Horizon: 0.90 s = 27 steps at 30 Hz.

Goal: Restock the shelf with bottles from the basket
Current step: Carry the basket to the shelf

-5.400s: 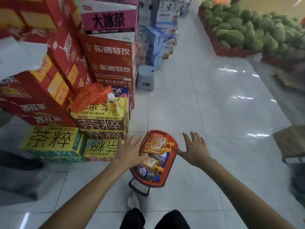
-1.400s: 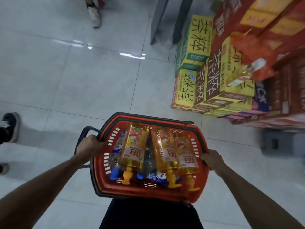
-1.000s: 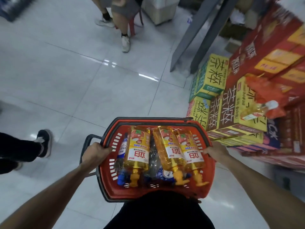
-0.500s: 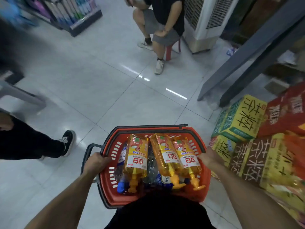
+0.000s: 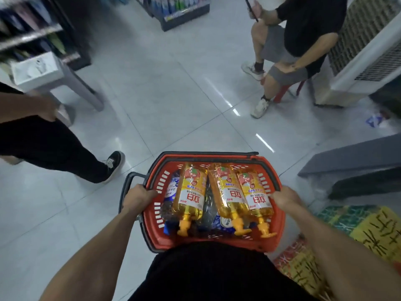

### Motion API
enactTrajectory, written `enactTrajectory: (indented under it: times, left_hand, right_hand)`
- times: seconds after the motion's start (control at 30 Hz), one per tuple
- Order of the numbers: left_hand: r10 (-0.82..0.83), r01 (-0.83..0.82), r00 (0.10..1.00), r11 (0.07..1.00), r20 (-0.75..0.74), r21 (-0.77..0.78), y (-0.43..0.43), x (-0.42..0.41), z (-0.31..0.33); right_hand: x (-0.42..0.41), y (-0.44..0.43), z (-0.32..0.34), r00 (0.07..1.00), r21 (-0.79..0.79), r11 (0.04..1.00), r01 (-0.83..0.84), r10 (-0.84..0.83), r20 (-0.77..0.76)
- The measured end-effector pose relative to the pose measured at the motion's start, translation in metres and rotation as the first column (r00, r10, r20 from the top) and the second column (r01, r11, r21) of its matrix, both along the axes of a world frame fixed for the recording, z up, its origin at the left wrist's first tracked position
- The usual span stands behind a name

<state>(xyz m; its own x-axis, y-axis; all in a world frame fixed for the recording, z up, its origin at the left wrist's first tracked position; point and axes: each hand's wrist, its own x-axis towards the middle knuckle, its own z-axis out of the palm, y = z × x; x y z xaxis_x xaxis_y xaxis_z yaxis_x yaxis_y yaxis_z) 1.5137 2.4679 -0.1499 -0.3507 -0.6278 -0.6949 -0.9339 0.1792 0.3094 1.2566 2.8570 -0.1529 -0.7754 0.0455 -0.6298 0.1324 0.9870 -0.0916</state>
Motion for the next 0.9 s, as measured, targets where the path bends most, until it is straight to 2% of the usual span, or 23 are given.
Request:
enactTrajectory:
  times: [0.23, 0.5, 0.67, 0.9]
  left_hand:
    - [0.081, -0.081, 0.997, 0.996, -0.007, 0.029, -0.096, -0.071, 0.004]
    - [0.128, -0.128, 0.992, 0.991, -0.005, 0.044, -0.166, -0.155, 0.005]
    - [0.178, -0.179, 0.984, 0.984, -0.012, -0.022, -0.201, -0.227, 0.008]
    - [0.27, -0.265, 0.962, 0.96, 0.045, -0.089, -0.249, -0.321, 0.028]
  right_hand:
    - [-0.1, -0.113, 0.013, 0.996, 0.027, 0.997, -0.073, 0.074, -0.043]
    - [-0.206, -0.2, 0.017, 0.985, 0.031, 0.986, -0.162, 0.163, -0.048]
    - [-0.294, -0.247, -0.01, 0.981, 0.009, 0.982, -0.189, 0.189, -0.037]
    - [-0.436, -0.337, -0.016, 0.95, -0.013, 0.95, -0.312, 0.312, 0.012]
